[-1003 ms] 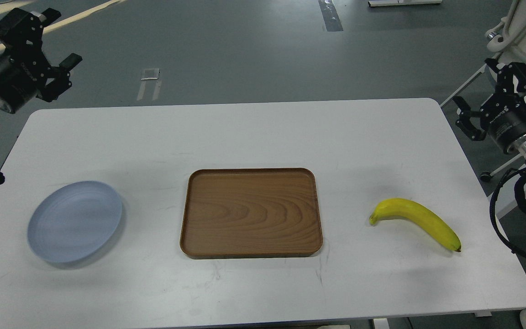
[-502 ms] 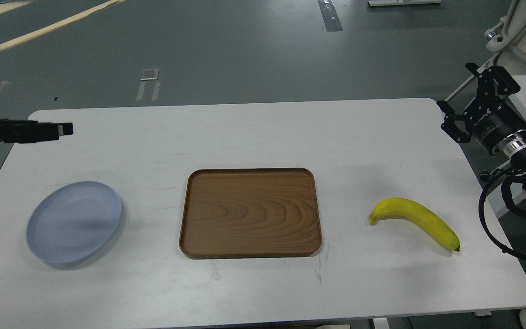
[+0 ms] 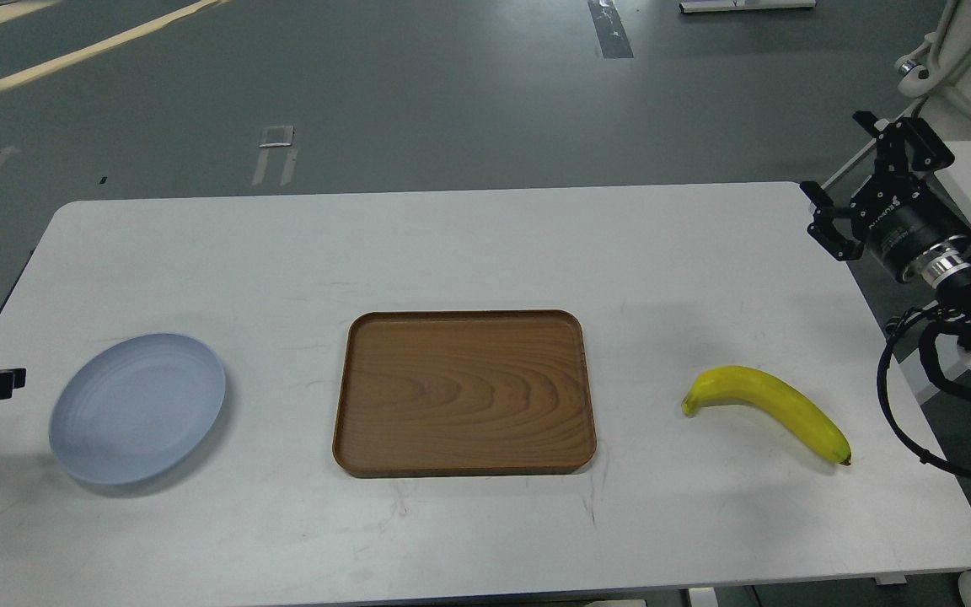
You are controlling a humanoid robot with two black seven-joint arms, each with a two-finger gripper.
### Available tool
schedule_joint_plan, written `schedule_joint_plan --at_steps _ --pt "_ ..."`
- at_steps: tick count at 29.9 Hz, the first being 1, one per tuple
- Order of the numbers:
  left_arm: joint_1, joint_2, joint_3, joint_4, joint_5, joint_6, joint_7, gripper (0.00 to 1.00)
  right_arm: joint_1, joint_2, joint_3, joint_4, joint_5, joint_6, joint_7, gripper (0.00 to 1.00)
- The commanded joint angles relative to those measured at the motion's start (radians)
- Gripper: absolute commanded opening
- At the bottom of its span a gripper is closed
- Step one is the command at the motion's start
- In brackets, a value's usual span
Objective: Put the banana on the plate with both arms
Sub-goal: 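Grasp the rim of the light blue plate with the left gripper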
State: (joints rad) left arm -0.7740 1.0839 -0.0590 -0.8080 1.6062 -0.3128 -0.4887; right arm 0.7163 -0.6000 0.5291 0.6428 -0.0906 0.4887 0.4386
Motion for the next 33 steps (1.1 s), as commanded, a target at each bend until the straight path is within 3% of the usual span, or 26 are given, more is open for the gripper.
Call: schedule_joint_plan --at_steps 1,10,20,26,33 --pt "0.007 -0.03 0.018 0.015 -0.017 0.001 0.0 0.98 -0.001 0.0 0.0 0.0 0.0 0.0 0.0 1.0" --pt "0.053 -0.073 0.021 0.033 -0.088 0.003 0.0 0.94 -0.003 0.0 0.0 0.0 0.0 0.0 0.0 1.0" --pt "0.071 -0.117 0.019 0.073 -0.091 0.006 0.0 0.67 -0.005 0.0 0.0 -0.003 0.0 0.0 0.0 1.0" --pt "0.071 -0.13 0.019 0.072 -0.091 0.006 0.0 0.62 -0.005 0.002 0.0 -0.003 0.0 0.0 0.0 1.0" --pt "0.073 -0.133 0.021 0.073 -0.126 0.006 0.0 0.14 -0.006 0.002 -0.003 -0.003 -0.001 0.0 0.0 1.0"
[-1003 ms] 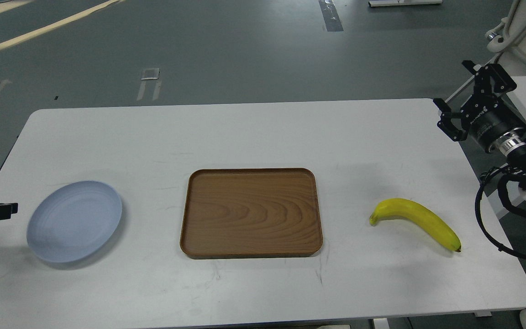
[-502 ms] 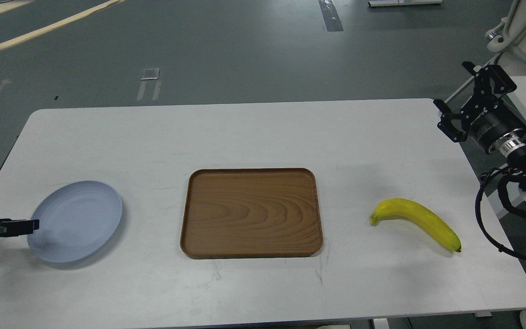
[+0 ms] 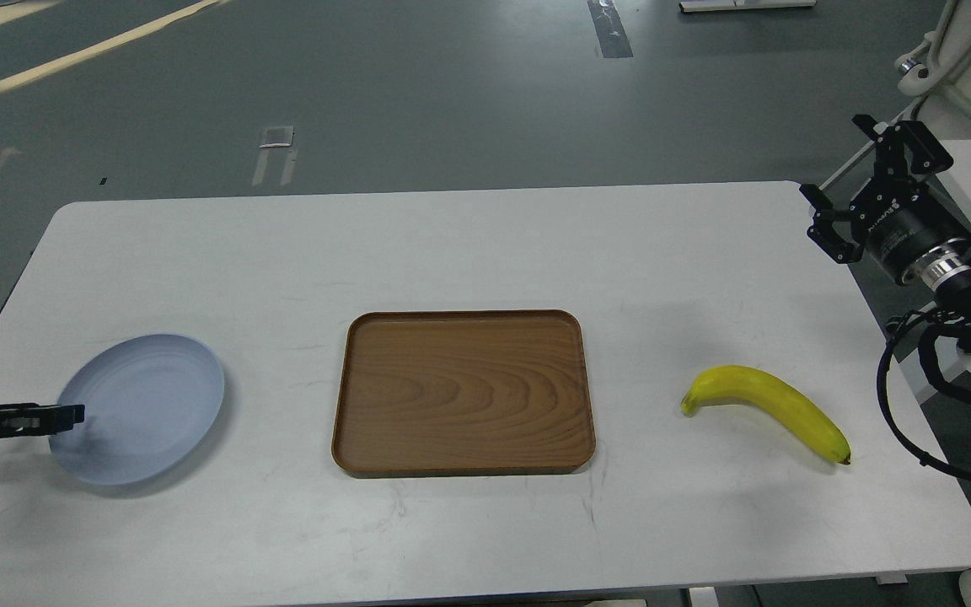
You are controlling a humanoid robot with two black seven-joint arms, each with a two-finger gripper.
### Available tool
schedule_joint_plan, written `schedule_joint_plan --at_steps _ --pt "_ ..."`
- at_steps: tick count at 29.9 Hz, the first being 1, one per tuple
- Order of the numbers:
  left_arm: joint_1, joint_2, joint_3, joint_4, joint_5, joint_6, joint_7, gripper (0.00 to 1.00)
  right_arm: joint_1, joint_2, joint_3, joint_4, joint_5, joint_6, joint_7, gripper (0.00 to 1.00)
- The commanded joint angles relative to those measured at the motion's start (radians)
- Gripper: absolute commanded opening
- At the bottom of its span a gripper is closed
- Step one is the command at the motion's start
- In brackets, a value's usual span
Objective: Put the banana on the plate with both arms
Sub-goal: 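Grasp the rim of the light blue plate with the left gripper, then lift the blue plate and carry it onto the wooden tray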
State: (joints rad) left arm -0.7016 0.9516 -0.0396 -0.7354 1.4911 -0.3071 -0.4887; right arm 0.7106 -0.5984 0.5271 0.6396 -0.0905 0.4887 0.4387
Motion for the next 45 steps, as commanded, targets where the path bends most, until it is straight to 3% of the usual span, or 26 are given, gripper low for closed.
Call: schedule_joint_plan --at_steps 1,14,16,19,22,27,29,33,37,45 --pt "0.001 -0.001 0.0 0.001 -0.011 0.0 0.0 0.0 0.0 0.0 -0.002 0.002 -0.002 0.0 0.0 1.0" --pt "-0.028 0.012 -0.011 0.008 -0.125 -0.013 0.0 0.0 0.004 0.011 -0.002 0.002 -0.003 0.0 0.0 1.0" --pt "-0.074 0.024 -0.006 0.008 -0.153 -0.039 0.0 0.0 0.006 0.009 -0.002 0.002 -0.003 0.0 0.0 1.0" --pt "-0.191 0.021 -0.008 0.002 -0.167 -0.173 0.0 0.0 0.006 0.009 -0.002 0.002 -0.003 0.0 0.0 1.0" --pt "-0.275 0.01 -0.009 -0.027 -0.163 -0.182 0.0 0.0 0.006 0.006 -0.002 0.002 -0.003 0.0 0.0 1.0" --pt "-0.386 -0.004 -0.005 -0.211 -0.088 -0.182 0.0 0.0 0.006 0.009 -0.002 0.0 -0.003 0.0 0.0 1.0" --pt "-0.435 -0.069 -0.003 -0.272 0.01 -0.182 0.0 0.0 0.007 0.009 -0.002 0.0 -0.003 0.0 0.0 1.0" --pt "-0.473 -0.203 0.0 -0.266 0.115 -0.182 0.0 0.0 0.007 0.006 -0.002 -0.001 -0.003 0.0 0.0 1.0" --pt "-0.48 -0.357 0.004 -0.223 0.136 -0.182 0.0 0.0 0.004 -0.003 -0.004 -0.001 -0.005 0.0 0.0 1.0" --pt "-0.478 -0.523 0.062 -0.121 0.135 -0.182 0.0 0.0 0.0 -0.017 -0.002 0.0 -0.003 0.0 0.0 1.0"
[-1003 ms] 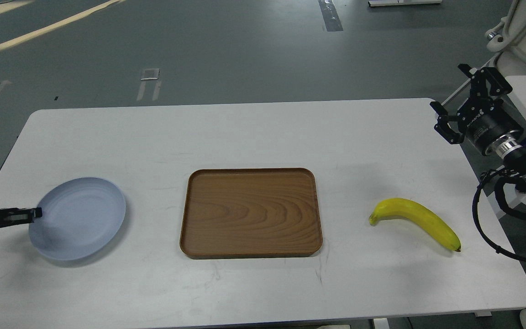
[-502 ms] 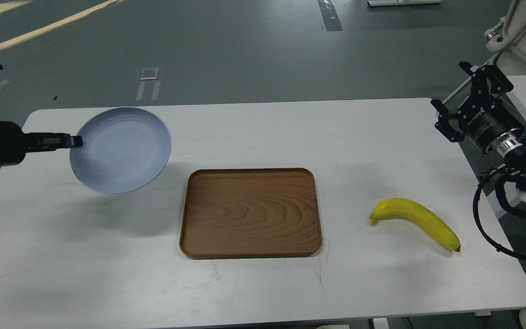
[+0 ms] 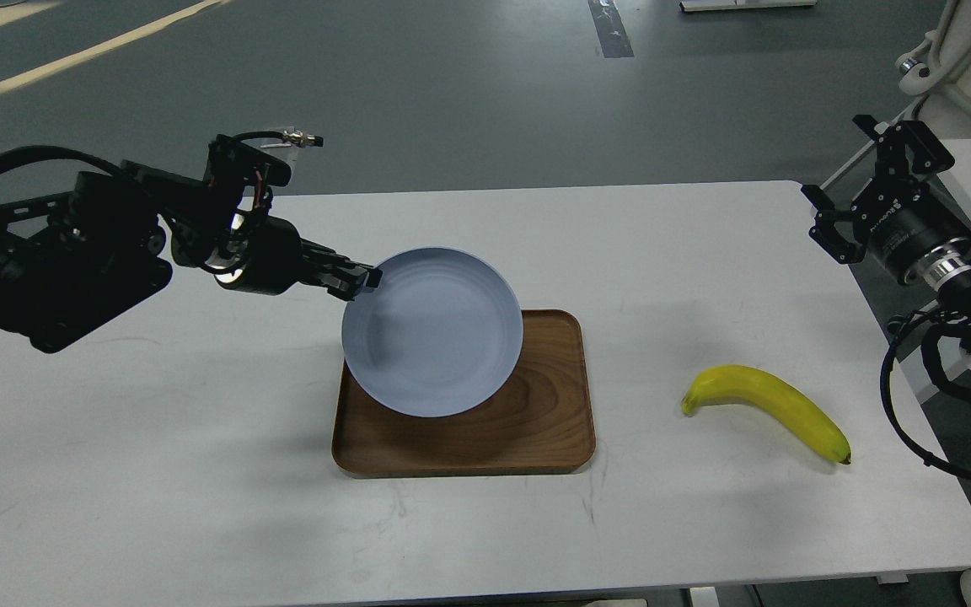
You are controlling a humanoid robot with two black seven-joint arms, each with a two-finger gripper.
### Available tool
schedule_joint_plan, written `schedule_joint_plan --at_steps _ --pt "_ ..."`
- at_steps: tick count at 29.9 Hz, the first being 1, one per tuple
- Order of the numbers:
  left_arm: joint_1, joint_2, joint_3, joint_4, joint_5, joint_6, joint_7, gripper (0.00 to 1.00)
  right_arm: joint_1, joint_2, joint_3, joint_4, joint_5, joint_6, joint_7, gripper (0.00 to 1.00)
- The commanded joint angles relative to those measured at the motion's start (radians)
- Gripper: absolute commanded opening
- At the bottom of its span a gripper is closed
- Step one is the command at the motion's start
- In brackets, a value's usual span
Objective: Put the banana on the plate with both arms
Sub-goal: 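Lift the blue plate and carry it onto the wooden tray, then release the plate and withdraw the left gripper upward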
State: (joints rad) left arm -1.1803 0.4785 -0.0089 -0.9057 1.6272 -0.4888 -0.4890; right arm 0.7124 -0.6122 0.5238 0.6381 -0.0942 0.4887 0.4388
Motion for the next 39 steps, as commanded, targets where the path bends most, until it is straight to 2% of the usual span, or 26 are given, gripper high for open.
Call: schedule_joint_plan --at_steps 1,10,28,29,30,31,32,34,35,37,39 --pt "0.002 -0.061 0.039 0.06 -0.003 0.0 0.0 0.0 -0.002 -0.003 0.001 0.002 0.001 0.0 0.0 1.0" --pt "0.021 -0.185 0.095 0.177 -0.006 0.0 0.0 0.0 -0.004 -0.001 0.001 0.0 0.001 0.0 0.0 1.0" --pt "0.024 -0.284 0.096 0.295 -0.015 0.0 0.0 0.0 -0.011 -0.003 -0.001 0.0 -0.001 0.0 0.0 1.0" --pt "0.024 -0.288 0.096 0.295 -0.018 0.0 0.0 0.05 -0.011 -0.003 -0.001 0.0 -0.002 0.0 0.0 1.0" --pt "0.024 -0.294 0.096 0.295 -0.018 0.0 0.0 0.22 -0.011 -0.003 -0.001 0.0 -0.004 0.0 0.0 1.0" --pt "0.022 -0.299 0.095 0.295 -0.018 0.0 0.0 0.33 -0.011 -0.003 -0.002 0.0 -0.004 0.0 0.0 1.0" --pt "0.021 -0.304 0.095 0.294 -0.02 0.0 0.0 0.51 -0.01 -0.003 -0.01 0.002 -0.004 0.0 0.0 1.0" --pt "0.021 -0.304 0.095 0.291 -0.02 0.0 0.0 0.65 -0.01 -0.003 -0.021 0.002 -0.004 0.0 0.0 1.0" --pt "0.021 -0.299 0.093 0.286 -0.021 0.0 0.0 0.81 -0.01 -0.003 -0.025 0.002 -0.004 0.0 0.0 1.0" --pt "0.019 -0.293 0.09 0.281 -0.049 0.0 0.0 0.98 -0.01 -0.004 -0.027 0.002 -0.004 0.0 0.0 1.0" --pt "0.016 -0.285 0.086 0.281 -0.127 0.0 0.0 0.98 -0.01 -0.007 -0.027 0.002 -0.004 0.0 0.0 1.0"
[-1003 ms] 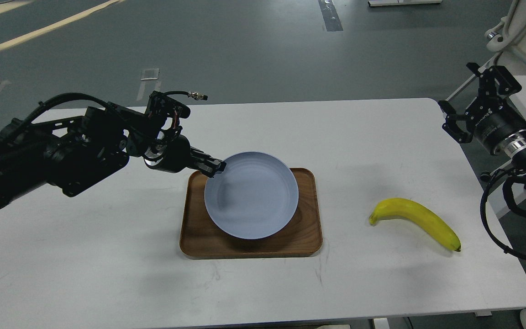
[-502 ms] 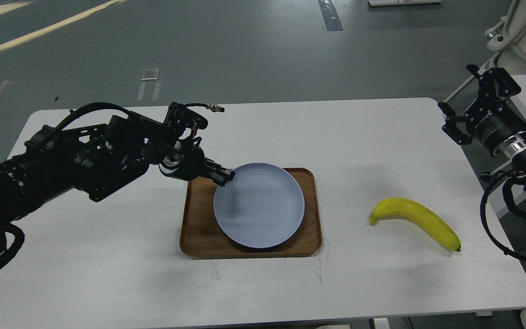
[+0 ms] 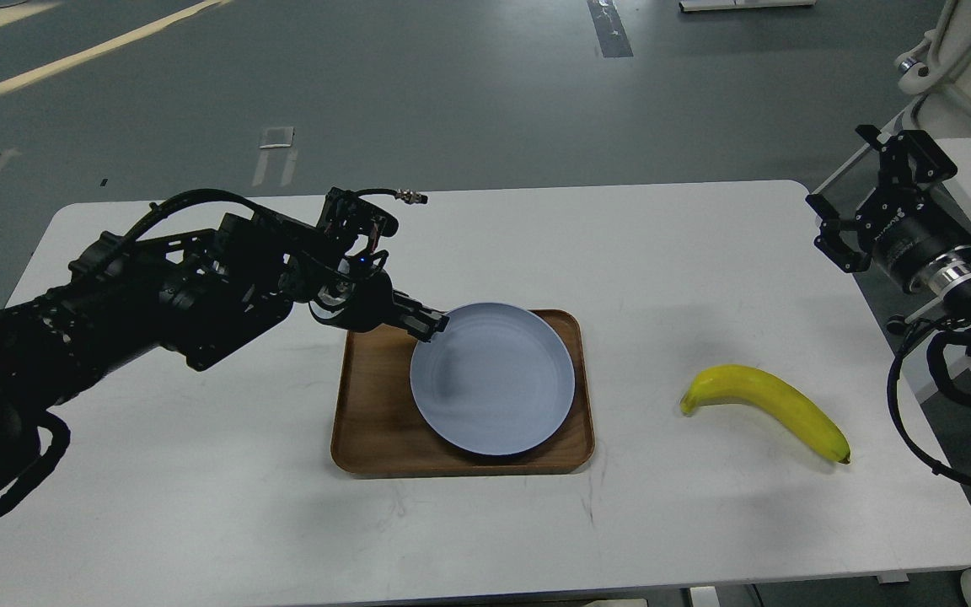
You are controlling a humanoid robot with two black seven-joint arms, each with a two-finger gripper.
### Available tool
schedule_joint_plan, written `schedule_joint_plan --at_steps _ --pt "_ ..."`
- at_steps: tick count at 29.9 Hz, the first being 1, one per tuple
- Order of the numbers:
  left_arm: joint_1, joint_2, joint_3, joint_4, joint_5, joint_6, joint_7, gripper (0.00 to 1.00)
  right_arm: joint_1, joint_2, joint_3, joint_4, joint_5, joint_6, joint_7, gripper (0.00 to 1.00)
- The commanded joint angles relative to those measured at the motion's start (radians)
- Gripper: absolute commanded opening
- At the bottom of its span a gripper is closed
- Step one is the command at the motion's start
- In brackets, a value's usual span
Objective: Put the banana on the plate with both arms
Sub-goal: 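Release the plate and withdraw the left gripper upward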
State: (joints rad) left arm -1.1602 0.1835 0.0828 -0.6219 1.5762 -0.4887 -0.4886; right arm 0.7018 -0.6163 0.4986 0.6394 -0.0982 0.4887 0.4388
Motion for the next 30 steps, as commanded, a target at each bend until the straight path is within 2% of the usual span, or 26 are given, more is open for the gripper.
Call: schedule_joint_plan --at_steps 1,4,10,13,15,17,19,21,25,27,28,30 --pt "-0.007 0.011 -0.009 -0.001 -0.112 0.0 0.0 0.98 0.002 -0.005 -0.002 0.0 0.0 0.0 0.0 1.0" --pt "-0.021 0.022 -0.014 0.01 -0.348 0.0 0.0 0.98 0.011 -0.005 -0.003 0.003 0.0 0.0 0.0 1.0" --pt "-0.021 0.167 -0.043 0.01 -0.993 0.0 0.0 0.98 0.03 -0.036 -0.005 0.008 -0.001 0.0 -0.002 1.0" --pt "-0.003 0.266 -0.046 0.01 -1.215 0.0 0.0 0.98 0.038 -0.039 -0.021 0.009 -0.002 0.0 -0.002 1.0" --pt "0.011 0.302 -0.054 0.005 -1.266 0.0 0.0 0.98 0.038 -0.039 -0.025 0.011 -0.002 0.0 -0.002 1.0" --pt "0.075 0.356 -0.096 0.004 -1.332 0.0 0.0 0.98 0.038 -0.04 -0.025 0.016 -0.002 0.0 -0.002 1.0" --pt "0.164 0.411 -0.206 0.004 -1.381 0.0 0.0 0.98 0.042 -0.045 -0.035 0.022 -0.017 0.0 0.0 1.0" --pt "0.204 0.436 -0.259 0.004 -1.389 0.0 0.0 0.98 0.056 -0.066 -0.049 0.035 -0.057 0.0 0.0 1.0" --pt "0.287 0.473 -0.376 0.002 -1.392 0.0 0.0 0.98 0.125 -0.167 -0.107 0.158 -0.311 0.0 0.0 1.0" --pt "0.29 0.473 -0.379 0.001 -1.392 0.0 0.0 0.98 0.177 -0.21 -0.118 0.222 -0.465 0.0 0.0 1.0" --pt "0.29 0.473 -0.379 0.001 -1.392 0.0 0.0 0.98 0.177 -0.211 -0.118 0.223 -0.466 0.0 0.0 1.0" --pt "0.289 0.473 -0.38 0.001 -1.392 0.0 0.0 0.98 0.249 -0.261 -0.135 0.313 -0.715 0.0 0.003 1.0"
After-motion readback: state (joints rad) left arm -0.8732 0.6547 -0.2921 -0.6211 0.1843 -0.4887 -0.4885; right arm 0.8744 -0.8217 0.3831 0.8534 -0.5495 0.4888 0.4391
